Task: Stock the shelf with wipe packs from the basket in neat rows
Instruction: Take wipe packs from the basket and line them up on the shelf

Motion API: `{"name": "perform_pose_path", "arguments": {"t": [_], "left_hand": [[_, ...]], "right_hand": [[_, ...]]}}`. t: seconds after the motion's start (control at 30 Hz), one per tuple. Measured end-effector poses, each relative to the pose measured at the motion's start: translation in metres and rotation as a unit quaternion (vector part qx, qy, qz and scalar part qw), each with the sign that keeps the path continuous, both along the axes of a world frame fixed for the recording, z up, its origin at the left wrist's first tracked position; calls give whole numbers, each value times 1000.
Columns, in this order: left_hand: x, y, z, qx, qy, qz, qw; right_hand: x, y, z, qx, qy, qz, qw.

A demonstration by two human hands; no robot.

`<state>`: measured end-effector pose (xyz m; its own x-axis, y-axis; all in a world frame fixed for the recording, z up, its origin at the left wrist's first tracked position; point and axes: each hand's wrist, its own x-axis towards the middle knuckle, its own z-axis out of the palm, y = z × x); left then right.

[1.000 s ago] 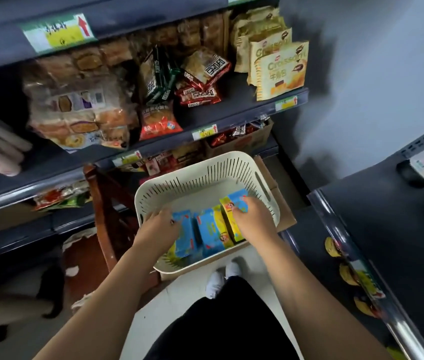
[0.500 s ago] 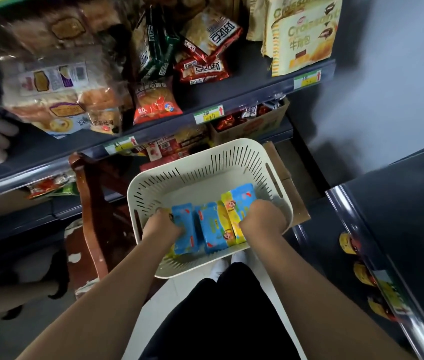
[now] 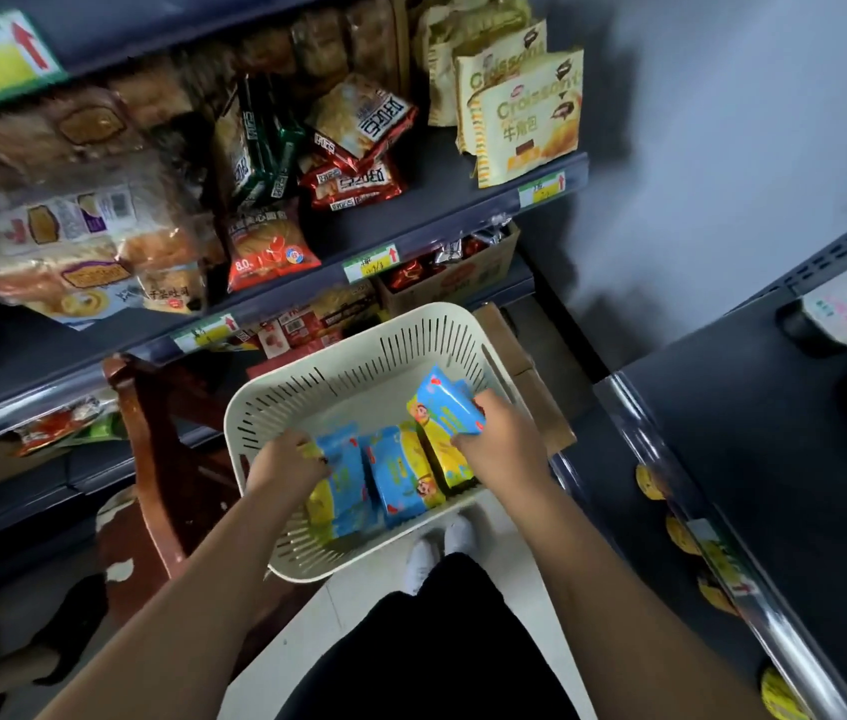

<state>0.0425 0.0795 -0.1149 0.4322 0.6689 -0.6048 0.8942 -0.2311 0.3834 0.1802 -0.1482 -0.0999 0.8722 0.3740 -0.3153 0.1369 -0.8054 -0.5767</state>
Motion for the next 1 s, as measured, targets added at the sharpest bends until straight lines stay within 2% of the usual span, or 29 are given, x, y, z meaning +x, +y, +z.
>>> {"name": "perform_pose_path", "arguments": {"t": [0.13, 0.2, 0.33, 0.47, 0.63, 1.0], "left_hand": [[-6, 17, 42, -100, -136, 158, 973], [-8, 22, 68, -156, -204, 201, 945], [8, 27, 127, -233, -338, 249, 877], [37, 8, 183, -282, -445, 211, 823], [56, -44, 243, -350, -517, 127, 771], [91, -175, 315, -441, -508, -30, 739]], "right_hand": [[11, -4, 45, 36, 40, -35, 998], [14, -7, 69, 91, 44, -56, 993], [15, -17, 128, 162, -8, -75, 984], [17, -39, 192, 180, -84, -63, 978], [12, -76, 254, 230, -204, -126, 943], [-41, -208, 340, 236, -327, -206, 892]]}}
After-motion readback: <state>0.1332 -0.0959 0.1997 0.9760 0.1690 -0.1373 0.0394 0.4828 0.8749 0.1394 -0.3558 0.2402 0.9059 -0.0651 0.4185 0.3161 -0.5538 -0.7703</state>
